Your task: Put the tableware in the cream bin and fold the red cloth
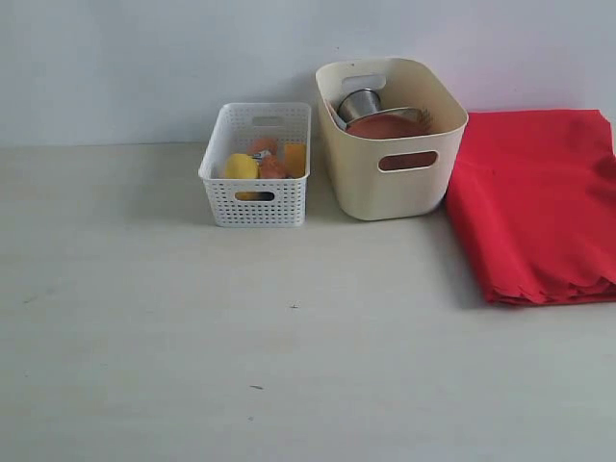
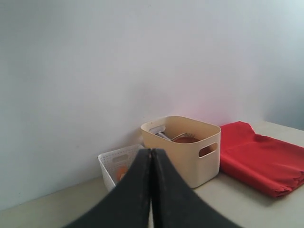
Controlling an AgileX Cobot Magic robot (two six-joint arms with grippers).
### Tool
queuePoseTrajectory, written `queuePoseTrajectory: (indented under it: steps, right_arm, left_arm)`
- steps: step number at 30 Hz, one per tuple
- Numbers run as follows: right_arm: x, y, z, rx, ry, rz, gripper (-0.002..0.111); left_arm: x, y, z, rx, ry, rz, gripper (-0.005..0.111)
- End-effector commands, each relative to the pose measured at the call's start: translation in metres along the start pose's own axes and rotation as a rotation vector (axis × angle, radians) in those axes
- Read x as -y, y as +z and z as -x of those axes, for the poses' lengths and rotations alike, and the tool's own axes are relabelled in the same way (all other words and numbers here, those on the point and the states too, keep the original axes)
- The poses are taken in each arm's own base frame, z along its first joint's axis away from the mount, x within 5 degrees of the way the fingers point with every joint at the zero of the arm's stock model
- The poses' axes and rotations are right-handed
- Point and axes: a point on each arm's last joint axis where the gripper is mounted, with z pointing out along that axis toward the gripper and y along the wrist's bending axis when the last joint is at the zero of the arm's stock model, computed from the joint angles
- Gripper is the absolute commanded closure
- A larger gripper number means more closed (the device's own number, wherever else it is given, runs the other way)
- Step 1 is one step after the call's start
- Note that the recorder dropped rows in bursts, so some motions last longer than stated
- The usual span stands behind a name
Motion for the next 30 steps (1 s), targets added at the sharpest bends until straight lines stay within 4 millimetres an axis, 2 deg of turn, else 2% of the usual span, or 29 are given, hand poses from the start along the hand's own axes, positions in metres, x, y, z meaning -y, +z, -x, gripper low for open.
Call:
queuePoseTrajectory:
  steps: [1, 20, 25, 30]
  right_arm:
    - [0.0, 0.0, -0.001, 0.008, 0.011, 0.003, 0.108]
    - [0.0, 0.0, -0.001, 0.008, 0.011, 0.003, 0.108]
    - [0.0, 0.0, -0.001, 0.008, 0.011, 0.003, 0.108]
    - [0.0, 0.0, -0.001, 0.008, 0.011, 0.003, 0.108]
  left_arm:
    - [0.0, 0.0, -0.002, -0.011, 0.007, -0.009, 0.106]
    - [0.001, 0.0, -0.003, -0.016, 0.007, -0.011, 0.106]
    - [0.0, 0.005, -0.023, -0.073, 0.008, -0.002, 0.106]
    - [-0.006, 0.01, -0.05, -0.158, 0.125, 0.048, 0.106]
